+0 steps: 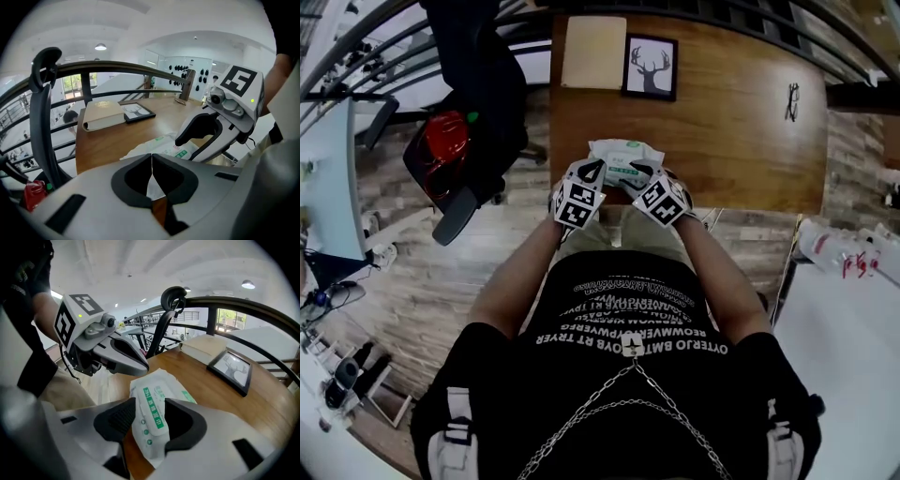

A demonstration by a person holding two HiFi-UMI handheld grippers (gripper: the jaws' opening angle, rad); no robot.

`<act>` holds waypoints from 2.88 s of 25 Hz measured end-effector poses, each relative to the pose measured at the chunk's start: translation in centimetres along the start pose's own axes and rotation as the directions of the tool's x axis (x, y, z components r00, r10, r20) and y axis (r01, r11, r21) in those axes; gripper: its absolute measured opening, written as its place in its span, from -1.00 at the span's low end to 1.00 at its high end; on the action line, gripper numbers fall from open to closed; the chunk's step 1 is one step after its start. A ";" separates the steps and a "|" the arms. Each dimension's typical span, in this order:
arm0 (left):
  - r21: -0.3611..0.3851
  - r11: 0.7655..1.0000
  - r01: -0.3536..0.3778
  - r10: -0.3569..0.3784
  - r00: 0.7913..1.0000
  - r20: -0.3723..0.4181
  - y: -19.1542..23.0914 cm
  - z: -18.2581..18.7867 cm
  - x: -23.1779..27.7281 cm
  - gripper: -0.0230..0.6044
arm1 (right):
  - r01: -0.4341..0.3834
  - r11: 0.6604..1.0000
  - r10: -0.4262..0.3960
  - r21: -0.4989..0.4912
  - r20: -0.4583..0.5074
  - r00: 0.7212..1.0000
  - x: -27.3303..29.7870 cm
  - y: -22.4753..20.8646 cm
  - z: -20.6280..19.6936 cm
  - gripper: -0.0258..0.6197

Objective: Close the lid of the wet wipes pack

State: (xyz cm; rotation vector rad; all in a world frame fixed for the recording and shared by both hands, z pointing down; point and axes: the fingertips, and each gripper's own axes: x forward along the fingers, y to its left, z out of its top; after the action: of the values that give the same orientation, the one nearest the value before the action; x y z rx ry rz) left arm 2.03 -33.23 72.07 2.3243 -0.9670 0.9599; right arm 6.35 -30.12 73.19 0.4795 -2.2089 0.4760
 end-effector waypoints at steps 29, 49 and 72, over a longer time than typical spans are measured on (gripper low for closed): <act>0.139 0.990 -0.005 0.013 0.999 -0.053 0.3 -2.3 3.0 -0.84 | 0.109 0.992 -0.116 -0.070 -0.098 0.988 -0.6 -1.6 2.4 -0.72; 0.116 0.993 -0.006 0.012 0.999 -0.052 0.1 -2.3 2.9 -0.83 | 0.264 0.964 -0.263 0.012 -0.057 0.963 2.9 -10.2 2.3 -0.65; -0.029 0.983 -0.183 0.178 0.886 0.429 3.9 12.0 -14.2 -0.84 | 0.386 0.829 -0.525 0.404 0.327 0.786 -16.7 -6.7 7.0 -0.88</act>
State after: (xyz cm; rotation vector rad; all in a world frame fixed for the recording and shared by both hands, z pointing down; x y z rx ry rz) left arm -3.00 -36.96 54.14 2.5477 -1.3734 0.5165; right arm 15.19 -36.27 57.15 1.3865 -2.3073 0.4895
